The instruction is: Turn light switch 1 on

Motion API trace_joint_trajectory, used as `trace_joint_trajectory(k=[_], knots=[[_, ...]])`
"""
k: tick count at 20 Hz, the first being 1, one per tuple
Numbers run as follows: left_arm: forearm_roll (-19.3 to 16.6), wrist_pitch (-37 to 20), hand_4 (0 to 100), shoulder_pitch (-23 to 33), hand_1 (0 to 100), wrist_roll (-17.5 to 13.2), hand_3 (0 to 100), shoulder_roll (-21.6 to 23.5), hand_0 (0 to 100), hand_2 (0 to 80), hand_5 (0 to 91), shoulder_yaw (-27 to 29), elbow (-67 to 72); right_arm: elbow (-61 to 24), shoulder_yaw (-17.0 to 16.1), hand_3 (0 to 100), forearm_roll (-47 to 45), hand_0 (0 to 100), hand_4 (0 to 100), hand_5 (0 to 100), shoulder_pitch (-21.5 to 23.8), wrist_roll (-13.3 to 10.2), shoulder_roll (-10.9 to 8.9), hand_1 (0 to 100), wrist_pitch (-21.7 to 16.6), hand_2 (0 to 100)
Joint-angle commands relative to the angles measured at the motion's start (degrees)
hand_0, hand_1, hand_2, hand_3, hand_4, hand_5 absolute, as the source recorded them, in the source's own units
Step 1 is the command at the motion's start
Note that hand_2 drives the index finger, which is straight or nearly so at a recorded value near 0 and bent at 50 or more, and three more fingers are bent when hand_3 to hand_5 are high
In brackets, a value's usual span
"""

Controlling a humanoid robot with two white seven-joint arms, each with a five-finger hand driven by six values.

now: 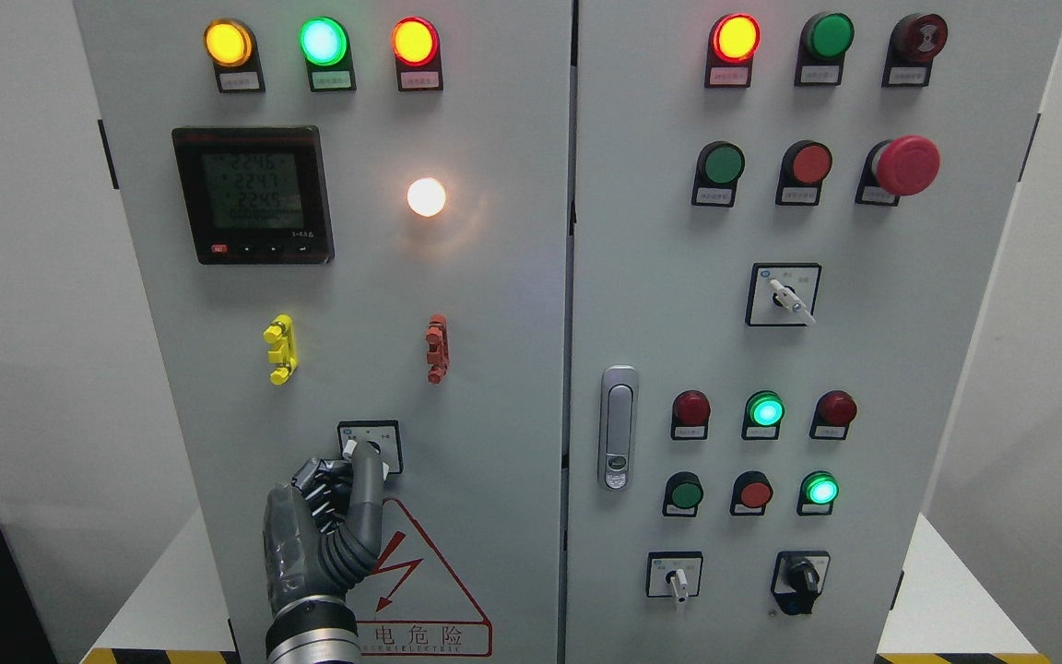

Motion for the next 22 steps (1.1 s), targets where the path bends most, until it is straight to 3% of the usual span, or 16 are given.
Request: trace_joint_trajectory(k=[1,9,22], knots=[[0.01,-0.04,91,0.03,40,0.0,91,0.01,44,61.5,80.4,-0.02,0.01,0.0,0.02,0,0.0,0,0,0,0.0,0.01,0.02,0,-0.01,0],[0.01,-0.04,92,0.21,41,0.0,93,0.1,28,62.8,81.4,-0.02,0.01,0.0,0.02,0,0.0,0,0,0,0.0,0.01,0.02,0,-0.01,0],[0.01,-0.65,93,1.35,40,0.0,94,0.27,23,64.0,83.4,-0.02,-0.34,0.0,0.02,0,0.0,0,0,0,0.0,0.01,0.02,0,-0.01,0]])
